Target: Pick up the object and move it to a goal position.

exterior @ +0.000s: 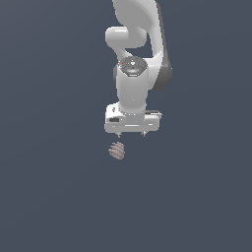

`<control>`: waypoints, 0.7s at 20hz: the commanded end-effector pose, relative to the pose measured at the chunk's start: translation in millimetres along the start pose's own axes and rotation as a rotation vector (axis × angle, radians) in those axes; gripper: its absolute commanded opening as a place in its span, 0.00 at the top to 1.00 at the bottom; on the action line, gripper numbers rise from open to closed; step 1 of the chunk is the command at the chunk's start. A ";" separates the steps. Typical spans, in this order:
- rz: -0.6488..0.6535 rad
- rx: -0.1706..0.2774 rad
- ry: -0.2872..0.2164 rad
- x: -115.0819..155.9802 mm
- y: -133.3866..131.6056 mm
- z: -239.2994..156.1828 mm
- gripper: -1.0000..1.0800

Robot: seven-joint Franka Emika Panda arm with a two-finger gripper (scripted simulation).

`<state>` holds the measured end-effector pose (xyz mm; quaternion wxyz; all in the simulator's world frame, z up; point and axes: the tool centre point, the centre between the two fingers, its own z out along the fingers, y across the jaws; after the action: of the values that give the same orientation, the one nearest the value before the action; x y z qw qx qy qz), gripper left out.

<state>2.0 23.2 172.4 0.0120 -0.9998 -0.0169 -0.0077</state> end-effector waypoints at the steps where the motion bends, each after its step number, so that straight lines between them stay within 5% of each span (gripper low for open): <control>1: 0.000 0.000 0.000 0.0 0.0 0.0 0.04; 14: 0.044 0.027 0.032 11.0 -0.8 -16.6 0.04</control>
<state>12.6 23.8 189.1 0.0254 -0.9994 0.0042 -0.0233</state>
